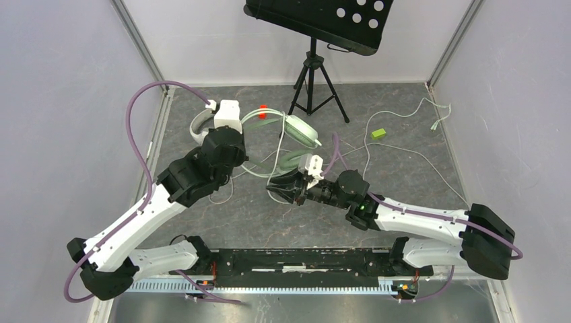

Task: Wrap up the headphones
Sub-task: Wrap the headphones cable around the headphones.

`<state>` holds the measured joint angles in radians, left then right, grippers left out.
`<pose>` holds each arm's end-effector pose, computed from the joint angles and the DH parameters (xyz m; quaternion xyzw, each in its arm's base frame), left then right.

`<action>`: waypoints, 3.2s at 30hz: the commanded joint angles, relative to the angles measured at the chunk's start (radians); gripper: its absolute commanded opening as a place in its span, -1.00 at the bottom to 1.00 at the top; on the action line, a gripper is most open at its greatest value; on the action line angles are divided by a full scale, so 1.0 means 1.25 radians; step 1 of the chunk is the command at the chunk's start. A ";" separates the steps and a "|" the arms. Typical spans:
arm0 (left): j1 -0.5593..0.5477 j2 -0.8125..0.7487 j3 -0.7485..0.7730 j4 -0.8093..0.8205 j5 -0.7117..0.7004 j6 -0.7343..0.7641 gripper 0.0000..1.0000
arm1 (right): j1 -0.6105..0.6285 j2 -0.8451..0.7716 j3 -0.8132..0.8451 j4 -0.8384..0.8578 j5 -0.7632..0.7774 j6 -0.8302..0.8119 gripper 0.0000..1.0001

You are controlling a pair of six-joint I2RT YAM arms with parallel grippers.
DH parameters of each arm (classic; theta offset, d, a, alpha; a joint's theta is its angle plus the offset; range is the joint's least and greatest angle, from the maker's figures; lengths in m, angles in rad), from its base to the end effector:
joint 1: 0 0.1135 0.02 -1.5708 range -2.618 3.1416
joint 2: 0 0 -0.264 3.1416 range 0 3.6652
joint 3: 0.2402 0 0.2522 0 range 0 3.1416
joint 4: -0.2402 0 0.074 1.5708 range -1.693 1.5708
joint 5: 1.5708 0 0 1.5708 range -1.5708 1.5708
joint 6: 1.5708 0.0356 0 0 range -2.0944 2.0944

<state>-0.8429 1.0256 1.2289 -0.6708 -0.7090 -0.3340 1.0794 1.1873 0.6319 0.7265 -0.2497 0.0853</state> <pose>0.1511 -0.1347 0.4019 0.0250 0.8188 -0.0269 0.5729 0.1187 0.2404 0.2986 -0.3885 0.5163 0.4844 0.5898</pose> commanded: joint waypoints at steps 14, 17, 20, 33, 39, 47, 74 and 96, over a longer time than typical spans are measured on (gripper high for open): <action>0.002 -0.042 0.055 0.083 0.016 -0.099 -0.85 | 0.010 0.010 -0.152 0.124 0.095 -0.202 -0.42; 0.002 -0.042 0.061 0.080 0.034 -0.107 -0.85 | 0.010 0.018 -0.185 0.160 0.105 -0.235 -0.40; 0.002 -0.045 0.067 0.071 0.057 -0.118 -0.85 | 0.011 0.026 -0.215 0.209 0.126 -0.260 -0.40; 0.002 -0.078 0.071 0.049 0.124 -0.155 -0.83 | 0.010 0.005 -0.287 0.281 0.156 -0.387 -0.33; 0.002 -0.095 0.081 0.043 0.176 -0.177 -0.83 | 0.010 0.031 -0.313 0.329 0.151 -0.406 -0.35; 0.002 -0.117 0.077 0.044 0.243 -0.209 -0.83 | 0.009 0.065 -0.325 0.390 0.147 -0.395 -0.51; 0.002 -0.162 0.085 0.040 0.547 -0.280 -0.82 | -0.034 0.080 -0.390 0.525 0.158 -0.326 -0.86; 0.002 -0.075 0.134 -0.086 0.843 -0.130 -0.80 | -0.138 0.013 -0.411 0.550 0.164 -0.280 -0.76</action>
<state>-0.8391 0.9173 1.3304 -0.8139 0.1711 -0.5529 0.9272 1.2247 0.1097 1.3697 -0.0673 -0.2684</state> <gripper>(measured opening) 0.185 0.093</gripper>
